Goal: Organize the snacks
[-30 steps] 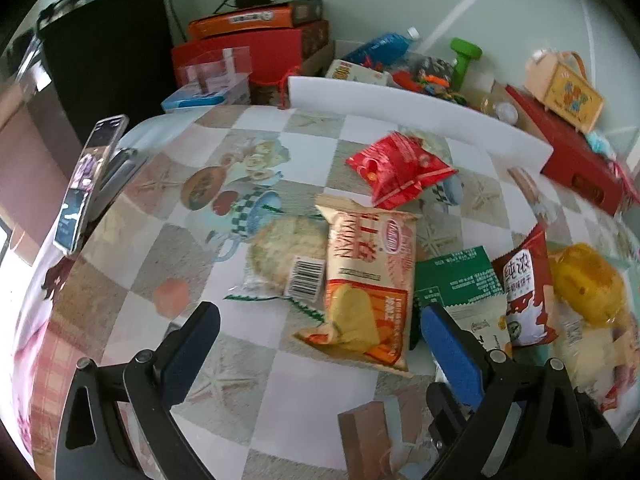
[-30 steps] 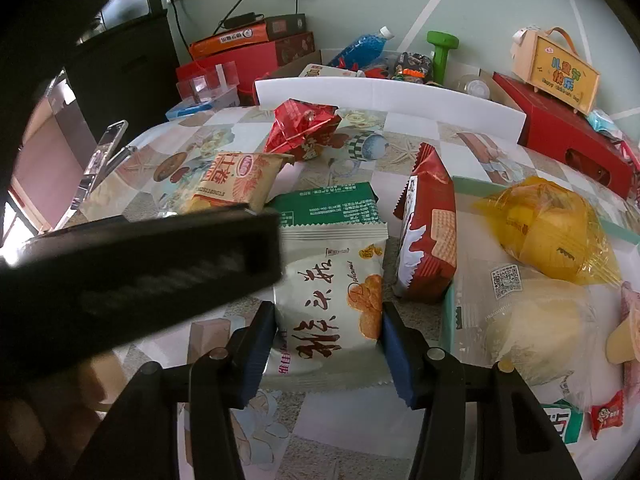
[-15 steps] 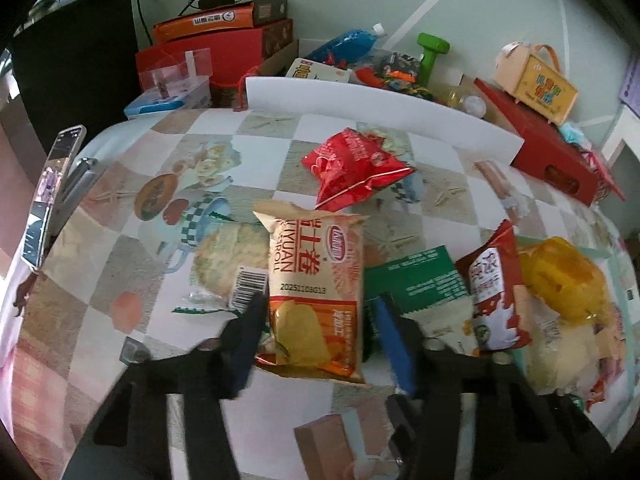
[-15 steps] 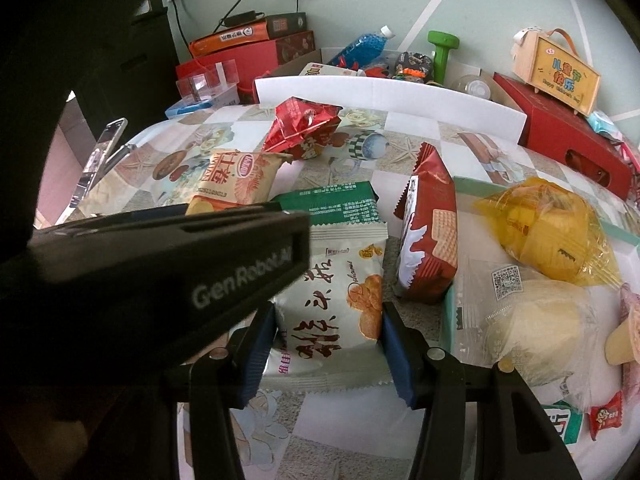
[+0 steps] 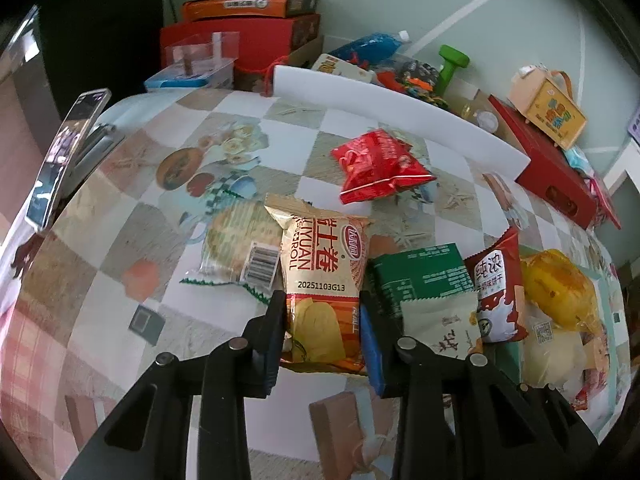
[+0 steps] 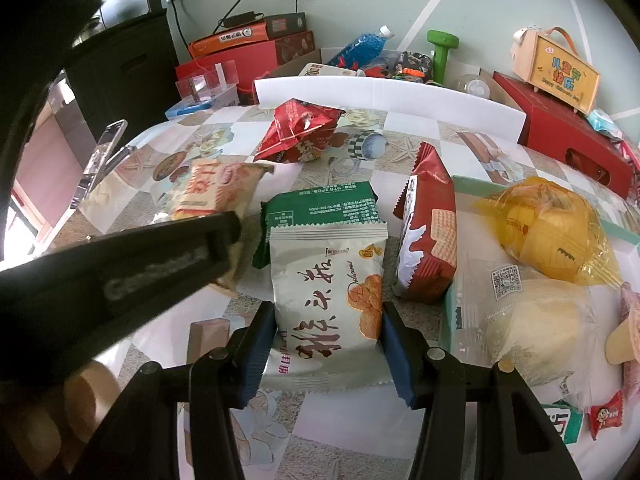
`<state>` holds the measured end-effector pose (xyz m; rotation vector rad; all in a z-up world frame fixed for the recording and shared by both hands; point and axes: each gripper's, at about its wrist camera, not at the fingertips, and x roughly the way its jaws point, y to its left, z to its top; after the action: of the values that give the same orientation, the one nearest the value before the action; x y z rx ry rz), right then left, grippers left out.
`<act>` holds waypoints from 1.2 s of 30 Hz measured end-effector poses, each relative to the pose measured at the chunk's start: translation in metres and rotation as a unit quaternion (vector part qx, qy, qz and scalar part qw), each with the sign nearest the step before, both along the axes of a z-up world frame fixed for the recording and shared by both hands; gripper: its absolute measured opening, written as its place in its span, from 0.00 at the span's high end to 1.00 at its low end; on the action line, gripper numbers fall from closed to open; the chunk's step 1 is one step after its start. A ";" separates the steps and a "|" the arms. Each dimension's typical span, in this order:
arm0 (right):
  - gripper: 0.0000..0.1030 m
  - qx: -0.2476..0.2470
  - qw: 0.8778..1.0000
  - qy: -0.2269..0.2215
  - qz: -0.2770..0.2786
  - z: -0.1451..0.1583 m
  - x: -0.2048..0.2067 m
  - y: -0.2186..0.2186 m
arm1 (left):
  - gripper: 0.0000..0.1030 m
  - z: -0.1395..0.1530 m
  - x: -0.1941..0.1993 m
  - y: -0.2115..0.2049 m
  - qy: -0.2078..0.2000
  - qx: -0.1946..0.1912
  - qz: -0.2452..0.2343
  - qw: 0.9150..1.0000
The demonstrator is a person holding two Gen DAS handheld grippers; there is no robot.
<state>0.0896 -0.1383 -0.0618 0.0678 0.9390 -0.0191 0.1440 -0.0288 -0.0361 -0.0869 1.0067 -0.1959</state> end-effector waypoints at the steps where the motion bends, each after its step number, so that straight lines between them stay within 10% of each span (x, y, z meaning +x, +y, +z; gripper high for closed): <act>1: 0.46 0.000 1.000 0.000 0.000 0.000 0.000 0.000 | 0.65 0.000 -0.001 0.002 0.001 0.000 0.003 1.000; 36: 0.47 0.008 0.995 -0.099 -0.032 0.067 -0.030 -0.014 | 0.66 0.060 -0.034 0.016 -0.071 -0.036 0.008 0.997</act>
<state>0.0591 -0.1526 0.0056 0.1119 0.7385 -0.0625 0.1099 -0.0128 0.0242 -0.1456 0.8574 -0.2208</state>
